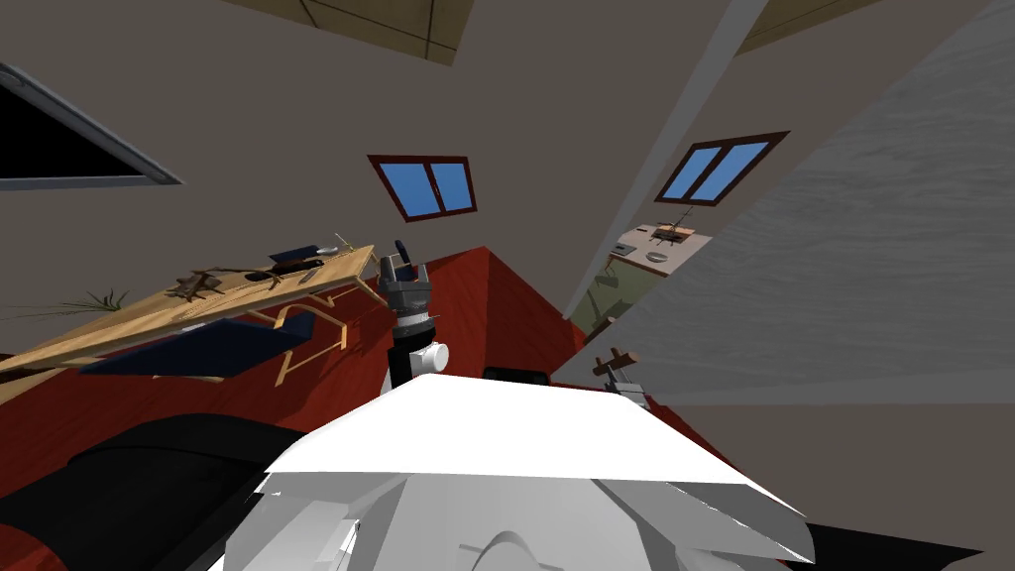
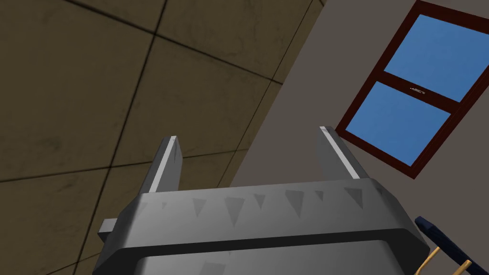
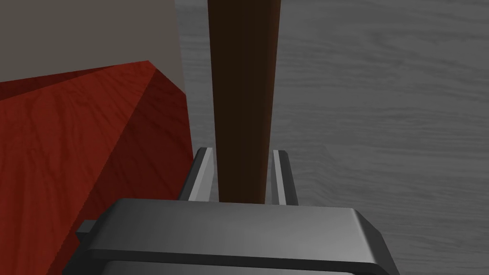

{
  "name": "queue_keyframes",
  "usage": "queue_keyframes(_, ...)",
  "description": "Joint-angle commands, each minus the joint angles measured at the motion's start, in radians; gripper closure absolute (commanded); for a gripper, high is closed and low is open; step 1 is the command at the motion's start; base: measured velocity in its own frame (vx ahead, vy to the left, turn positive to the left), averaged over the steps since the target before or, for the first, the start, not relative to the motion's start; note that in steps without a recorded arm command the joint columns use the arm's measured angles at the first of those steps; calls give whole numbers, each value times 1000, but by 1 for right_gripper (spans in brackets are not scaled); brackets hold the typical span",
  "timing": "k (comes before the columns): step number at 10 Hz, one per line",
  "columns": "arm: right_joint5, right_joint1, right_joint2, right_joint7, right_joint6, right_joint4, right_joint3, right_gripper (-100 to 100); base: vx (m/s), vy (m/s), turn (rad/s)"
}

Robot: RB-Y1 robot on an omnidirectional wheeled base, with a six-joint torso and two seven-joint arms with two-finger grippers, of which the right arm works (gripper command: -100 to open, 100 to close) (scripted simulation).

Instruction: Pull the door open

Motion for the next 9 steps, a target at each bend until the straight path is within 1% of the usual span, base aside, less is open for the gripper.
queue_keyframes(1,0,0,0,0,0,0,0,100,-95,-9,18)
queue_keyframes(9,21,-23,-18,-36,-52,66,21,100,-196,-52,135)
